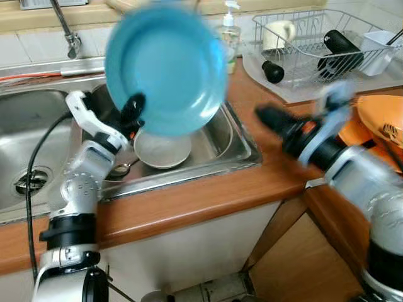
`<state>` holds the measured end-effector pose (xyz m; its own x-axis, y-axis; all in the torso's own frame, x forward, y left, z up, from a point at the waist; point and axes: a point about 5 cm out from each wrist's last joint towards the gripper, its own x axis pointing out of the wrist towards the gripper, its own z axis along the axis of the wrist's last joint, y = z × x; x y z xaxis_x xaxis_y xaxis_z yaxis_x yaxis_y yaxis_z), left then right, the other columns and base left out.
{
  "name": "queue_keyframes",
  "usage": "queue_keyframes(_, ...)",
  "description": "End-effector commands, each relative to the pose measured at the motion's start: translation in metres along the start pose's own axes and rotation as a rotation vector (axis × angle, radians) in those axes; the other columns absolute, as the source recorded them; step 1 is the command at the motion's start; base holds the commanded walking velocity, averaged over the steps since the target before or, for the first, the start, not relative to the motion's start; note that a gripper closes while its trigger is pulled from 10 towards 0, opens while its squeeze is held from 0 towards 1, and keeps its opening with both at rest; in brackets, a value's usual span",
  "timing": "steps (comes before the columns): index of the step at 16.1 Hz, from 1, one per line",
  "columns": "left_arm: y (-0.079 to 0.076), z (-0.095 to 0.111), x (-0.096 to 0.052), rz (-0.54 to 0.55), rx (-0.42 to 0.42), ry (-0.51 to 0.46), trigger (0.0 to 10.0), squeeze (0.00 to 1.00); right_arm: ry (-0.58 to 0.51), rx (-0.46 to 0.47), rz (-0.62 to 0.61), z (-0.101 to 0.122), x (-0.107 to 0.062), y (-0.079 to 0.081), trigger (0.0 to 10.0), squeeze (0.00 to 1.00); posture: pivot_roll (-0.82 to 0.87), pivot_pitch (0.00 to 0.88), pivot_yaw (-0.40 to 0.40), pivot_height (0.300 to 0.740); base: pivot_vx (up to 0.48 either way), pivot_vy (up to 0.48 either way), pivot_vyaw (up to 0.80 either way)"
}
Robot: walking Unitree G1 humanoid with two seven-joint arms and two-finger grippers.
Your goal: Kitchen organization
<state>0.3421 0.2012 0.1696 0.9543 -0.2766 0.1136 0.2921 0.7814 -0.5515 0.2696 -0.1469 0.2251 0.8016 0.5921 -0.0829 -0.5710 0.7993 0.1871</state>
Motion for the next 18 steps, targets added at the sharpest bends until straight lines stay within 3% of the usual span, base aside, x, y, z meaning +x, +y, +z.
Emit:
queue_keyframes(1,0.004,0.006,0.004,0.07,0.061,-0.007,0.0,0.0,0.017,-0.092,0.038,-0.001,0.002,0.009,10.0,0.0,-0.12,0.0,0.042,0.74,0.0,0.0,0.0)
queue_keyframes(5,0.02,-0.002,0.006,0.213,0.087,0.082,0.0,0.0,0.1,-0.271,0.069,-0.013,0.005,0.014,10.0,0.0,-0.13,0.0,0.044,0.74,0.0,0.0,0.0)
queue_keyframes(6,0.021,-0.003,0.007,0.22,0.09,0.089,0.0,0.0,0.102,-0.281,0.072,-0.014,0.005,0.015,10.0,0.0,-0.13,0.0,0.044,0.74,0.0,0.0,0.0)
queue_keyframes(7,0.024,-0.006,0.008,0.252,0.081,0.114,1.2,0.0,0.112,-0.311,0.08,-0.016,0.005,0.016,10.0,0.0,-0.13,0.0,0.044,0.74,0.0,0.0,0.0)
queue_keyframes(9,0.029,-0.014,0.006,0.304,0.066,0.189,1.0,0.0,0.125,-0.331,0.087,-0.02,0.006,0.018,10.0,0.0,-0.13,0.0,0.043,0.74,0.0,0.0,0.0)
queue_keyframes(10,0.032,-0.019,0.005,0.325,0.064,0.225,1.3,0.0,0.127,-0.34,0.089,-0.021,0.006,0.018,10.0,0.0,-0.13,0.0,0.043,0.74,0.0,0.0,0.0)
queue_keyframes(11,0.034,-0.021,0.004,0.34,0.057,0.247,2.1,0.0,0.128,-0.347,0.09,-0.022,0.007,0.018,10.0,0.0,-0.13,0.0,0.043,0.74,0.0,0.0,0.0)
queue_keyframes(12,0.035,-0.023,0.004,0.35,0.057,0.26,4.6,0.0,0.128,-0.351,0.091,-0.023,0.007,0.017,10.0,0.0,-0.13,0.0,0.043,0.74,0.0,0.0,0.0)
queue_keyframes(13,0.035,-0.024,0.004,0.358,0.057,0.268,8.0,0.0,0.127,-0.356,0.088,-0.023,0.007,0.017,10.0,0.0,-0.13,0.0,0.043,0.74,0.0,0.0,0.0)
queue_keyframes(14,0.036,-0.027,0.004,0.369,0.056,0.291,10.0,0.0,0.125,-0.36,0.086,-0.023,0.008,0.017,10.0,0.0,-0.13,0.0,0.04,0.74,0.0,0.0,0.0)
queue_keyframes(16,0.035,-0.029,0.005,0.368,0.053,0.313,10.0,0.0,0.121,-0.363,0.086,-0.022,0.008,0.016,10.0,0.0,-0.13,0.0,0.039,0.74,0.0,0.0,0.0)
queue_keyframes(17,0.035,-0.029,0.007,0.371,0.064,0.322,10.0,1.0,0.119,-0.367,0.084,-0.022,0.009,0.016,10.0,0.0,-0.13,0.0,0.039,0.74,0.0,0.0,0.0)
queue_keyframes(18,0.035,-0.03,0.007,0.371,0.065,0.324,10.0,1.0,0.119,-0.367,0.083,-0.022,0.009,0.016,10.0,0.0,-0.13,0.0,0.039,0.74,0.0,0.0,0.0)
